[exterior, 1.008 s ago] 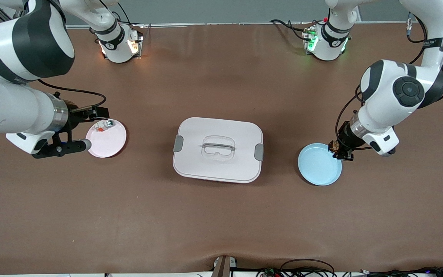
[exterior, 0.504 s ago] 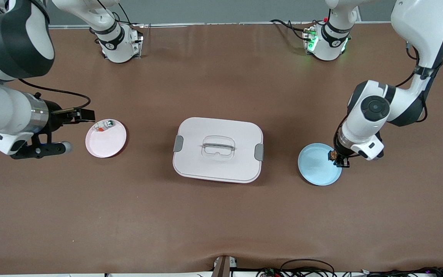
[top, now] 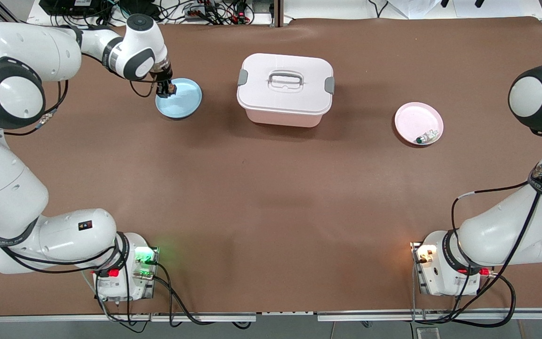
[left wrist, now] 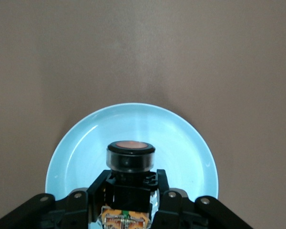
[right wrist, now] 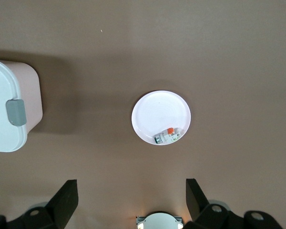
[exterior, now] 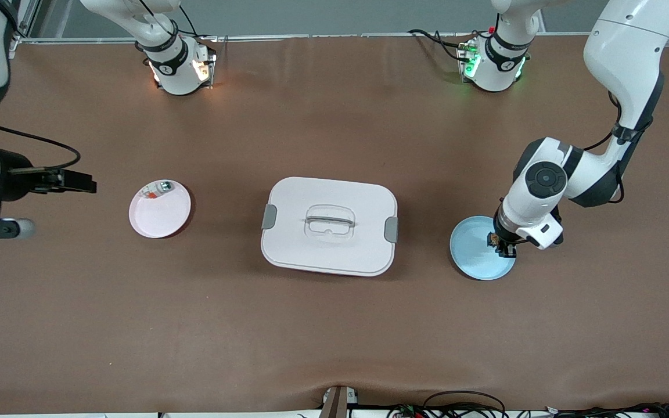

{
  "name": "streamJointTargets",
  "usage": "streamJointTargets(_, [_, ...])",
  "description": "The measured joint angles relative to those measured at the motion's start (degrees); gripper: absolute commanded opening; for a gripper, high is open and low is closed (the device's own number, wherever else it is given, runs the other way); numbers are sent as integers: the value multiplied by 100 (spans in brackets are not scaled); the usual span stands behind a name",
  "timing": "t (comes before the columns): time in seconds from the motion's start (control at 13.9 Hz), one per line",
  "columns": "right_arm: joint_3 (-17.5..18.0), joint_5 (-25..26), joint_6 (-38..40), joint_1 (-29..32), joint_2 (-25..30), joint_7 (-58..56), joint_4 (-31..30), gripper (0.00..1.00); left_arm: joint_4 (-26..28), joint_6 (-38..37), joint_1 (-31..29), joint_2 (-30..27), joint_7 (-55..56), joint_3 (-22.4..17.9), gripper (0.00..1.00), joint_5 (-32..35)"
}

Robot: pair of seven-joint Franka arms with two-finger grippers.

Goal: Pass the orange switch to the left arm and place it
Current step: 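Lower the switch onto the light-blue plate with the left gripper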

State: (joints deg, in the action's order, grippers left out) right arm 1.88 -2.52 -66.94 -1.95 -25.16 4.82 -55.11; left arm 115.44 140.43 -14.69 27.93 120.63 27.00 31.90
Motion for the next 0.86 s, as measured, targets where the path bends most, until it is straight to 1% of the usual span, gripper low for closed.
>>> streamJointTargets(0.43, [89, 0, -9, -15, 338, 0, 4, 100, -183, 0, 109, 295, 271, 9, 0, 3])
streamJointTargets(0.72, [63, 13, 6, -3, 370, 1, -13, 100, -239, 0, 100, 413, 277, 1, 0, 3])
streamJointTargets(0.86, [45, 122, 35, 1, 370, 2, -17, 100, -302, 0, 95, 494, 279, -10, 0, 3])
